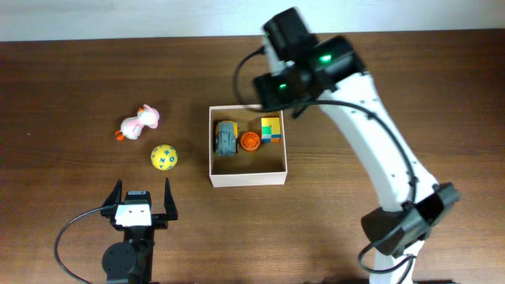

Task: Pack container
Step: 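Lift the right gripper out and retract it to the right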

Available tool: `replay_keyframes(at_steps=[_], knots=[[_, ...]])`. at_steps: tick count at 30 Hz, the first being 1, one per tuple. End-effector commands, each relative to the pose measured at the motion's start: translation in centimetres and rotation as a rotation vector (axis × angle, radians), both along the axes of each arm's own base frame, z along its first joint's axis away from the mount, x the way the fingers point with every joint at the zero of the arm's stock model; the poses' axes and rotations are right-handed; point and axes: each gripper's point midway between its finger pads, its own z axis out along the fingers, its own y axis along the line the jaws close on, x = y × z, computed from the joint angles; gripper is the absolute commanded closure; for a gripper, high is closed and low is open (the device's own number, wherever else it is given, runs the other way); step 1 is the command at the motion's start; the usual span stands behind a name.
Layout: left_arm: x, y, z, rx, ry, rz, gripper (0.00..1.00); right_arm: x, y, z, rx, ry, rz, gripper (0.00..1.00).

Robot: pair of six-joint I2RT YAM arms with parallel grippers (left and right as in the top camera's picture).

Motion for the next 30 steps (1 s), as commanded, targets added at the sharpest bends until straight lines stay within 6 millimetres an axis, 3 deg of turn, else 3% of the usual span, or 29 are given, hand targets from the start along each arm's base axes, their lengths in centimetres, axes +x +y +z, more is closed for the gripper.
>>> replay_keyframes(at_steps=[1, 8, 11, 14, 22, 26, 30], knots=[[0.0, 0.0, -0.1, 0.015, 0.000, -0.005, 0.01, 1.6, -8.1, 1.5, -0.183, -0.077, -0.262, 0.15], [0.0, 0.0, -0.1, 0.015, 0.000, -0.005, 0.01, 2.0, -16.6, 0.1, -0.175, -0.006, -0.529, 0.08], [0.0, 0.0, -0.1, 0.015, 0.000, -0.005, 0.01, 1.9, -19.9, -1.6, -0.168, 0.036, -0.642, 0.03], [0.0, 0.0, -0.1, 0.015, 0.000, -0.005, 0.01, 1.6, -21.9, -4.1, -0.153, 0.095, -0.696, 0.00], [-0.1, 0.3, 0.0, 0.023, -0.001, 0.017, 0.01, 0.1, -22.5, -11.6, -0.172, 0.228, -0.704, 0.01], [-0.1, 0.5, 0.0, 0.025, -0.002, 0.028, 0.01, -0.3, -22.3, -13.1, -0.166, 0.252, -0.698, 0.01], [-0.1, 0.5, 0.0, 0.025, -0.002, 0.028, 0.01, -0.1, -22.2, -13.2, -0.159, 0.247, -0.698, 0.01]])
